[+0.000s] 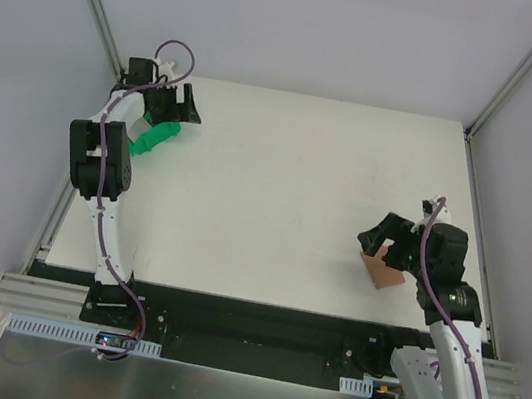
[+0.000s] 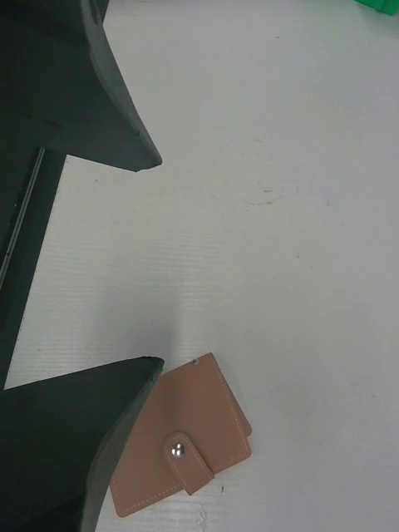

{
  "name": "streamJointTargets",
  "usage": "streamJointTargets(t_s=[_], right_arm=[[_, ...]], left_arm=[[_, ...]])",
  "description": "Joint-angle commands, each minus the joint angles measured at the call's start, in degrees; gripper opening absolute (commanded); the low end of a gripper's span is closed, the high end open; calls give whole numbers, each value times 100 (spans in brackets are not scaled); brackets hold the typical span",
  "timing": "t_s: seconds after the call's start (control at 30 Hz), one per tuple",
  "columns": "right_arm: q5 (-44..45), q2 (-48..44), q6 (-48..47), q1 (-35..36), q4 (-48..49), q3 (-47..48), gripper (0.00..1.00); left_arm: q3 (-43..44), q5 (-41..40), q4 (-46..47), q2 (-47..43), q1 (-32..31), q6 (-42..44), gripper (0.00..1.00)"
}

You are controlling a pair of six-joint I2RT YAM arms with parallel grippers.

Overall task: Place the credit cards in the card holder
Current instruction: Move the storage box to the center of the board.

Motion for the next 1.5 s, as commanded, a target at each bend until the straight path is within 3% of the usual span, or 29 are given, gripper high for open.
streamJointTargets(t_s=[0.0,0.47,0.93,1.47], right_arm=[[-131,6,149,13,196,-58,96],[-175,94,325,13,433,-322,96],[-61,200,369,22,512,-498,96],[80,393,457,22,539,-594,96]], left_arm=[[-274,349,-97,-428,-192,-196,96],[-1249,534,-88,-1114,-808,-548,93],[-1839,429,184,-1694,-2169,-1083,92],[-1365,-124,886,-1282,-3786,-2797,93]])
